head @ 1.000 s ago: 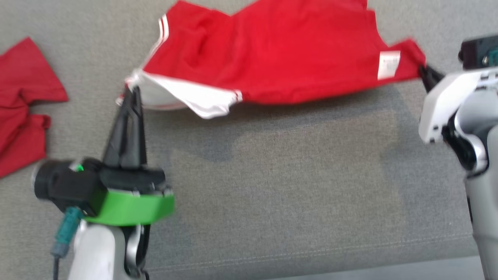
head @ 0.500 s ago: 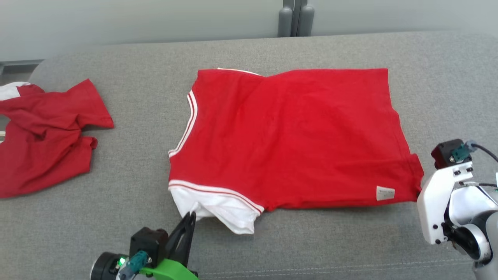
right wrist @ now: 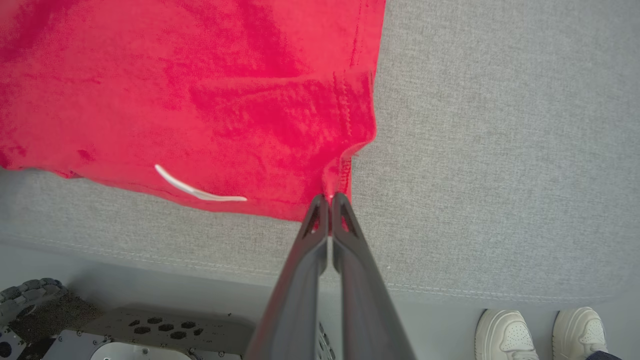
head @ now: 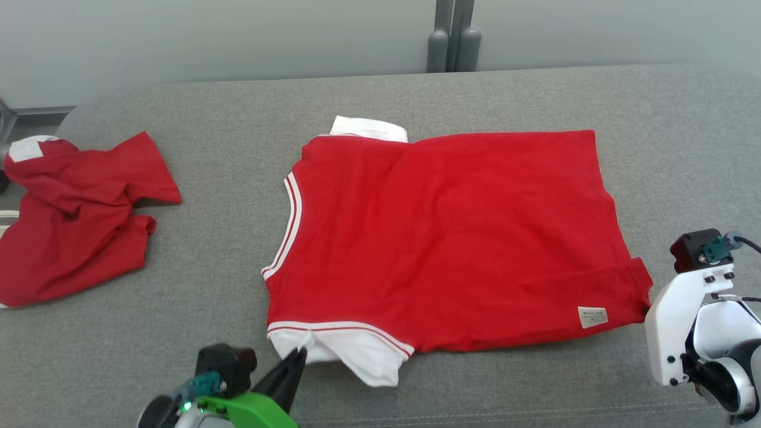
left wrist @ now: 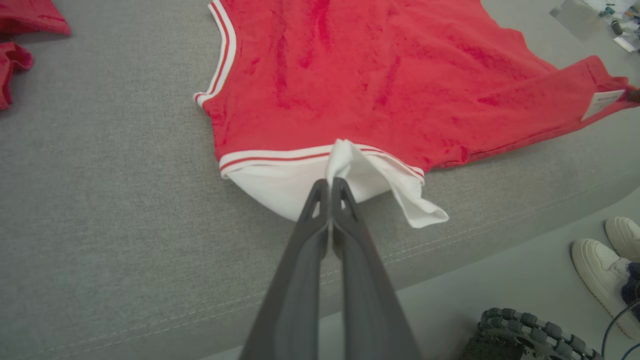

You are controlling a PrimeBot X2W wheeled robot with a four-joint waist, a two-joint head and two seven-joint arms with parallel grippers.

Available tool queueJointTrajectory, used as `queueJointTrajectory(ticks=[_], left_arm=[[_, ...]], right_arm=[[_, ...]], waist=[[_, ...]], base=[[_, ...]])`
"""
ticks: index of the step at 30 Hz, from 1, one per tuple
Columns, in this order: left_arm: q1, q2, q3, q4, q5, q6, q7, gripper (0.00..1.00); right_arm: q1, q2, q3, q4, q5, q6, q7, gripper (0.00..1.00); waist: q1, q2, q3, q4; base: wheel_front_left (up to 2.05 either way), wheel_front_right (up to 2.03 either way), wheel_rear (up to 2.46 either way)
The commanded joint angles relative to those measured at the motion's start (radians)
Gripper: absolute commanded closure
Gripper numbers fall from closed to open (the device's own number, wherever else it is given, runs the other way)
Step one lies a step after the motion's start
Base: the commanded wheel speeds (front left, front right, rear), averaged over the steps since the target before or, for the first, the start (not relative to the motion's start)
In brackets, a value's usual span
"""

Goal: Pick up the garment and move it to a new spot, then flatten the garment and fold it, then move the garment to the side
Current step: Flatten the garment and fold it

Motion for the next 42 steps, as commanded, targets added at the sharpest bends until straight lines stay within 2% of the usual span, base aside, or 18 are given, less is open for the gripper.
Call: queueJointTrajectory(ticks=[1,8,11,17,26,35,42], left_arm=[[-0.051,0.008,0.008,-0.003,0.010,-0.001,-0.005,1.00],[-0.271,0.022,-0.010,0.111,0.065,-0.013,-0.022,1.00],[-0.402,0.003,-0.027,0.205,0.091,-0.018,-0.058,1.00],[-0.546,-0.018,-0.030,0.338,0.110,-0.011,-0.115,1.00],[-0.676,-0.033,-0.032,0.463,0.135,0.001,-0.222,1.00],[-0.771,-0.027,-0.048,0.585,0.148,-0.008,-0.274,1.00],[-0.827,-0.035,-0.065,0.646,0.151,-0.011,-0.305,1.00]], right_arm=[[-0.015,0.008,-0.009,-0.004,0.004,-0.001,-0.014,1.00],[-0.091,0.039,-0.016,0.042,-0.014,-0.001,-0.051,1.00],[-0.143,0.076,-0.032,0.088,-0.021,-0.001,-0.077,1.00],[-0.229,0.128,-0.063,0.151,-0.032,-0.001,-0.134,1.00],[-0.316,0.185,-0.116,0.241,-0.067,-0.001,-0.225,1.00],[-0.401,0.231,-0.194,0.341,-0.119,-0.001,-0.323,1.00],[-0.443,0.245,-0.213,0.419,-0.175,-0.001,-0.339,1.00]], waist=[[0.0001,0.0000,0.000,0.000],[0.0001,0.0000,0.030,-0.015],[0.0001,0.0000,0.060,-0.023],[0.0001,0.0000,0.105,-0.035],[0.0001,0.0000,0.142,-0.034],[0.0001,0.0000,0.168,-0.035],[0.0001,0.0000,0.181,-0.030]], base=[[0.00,0.00,0.00],[0.00,0.00,0.00],[0.00,0.00,0.00],[0.00,0.00,0.00],[0.00,0.00,0.00],[0.00,0.00,0.00],[0.00,0.00,0.00]])
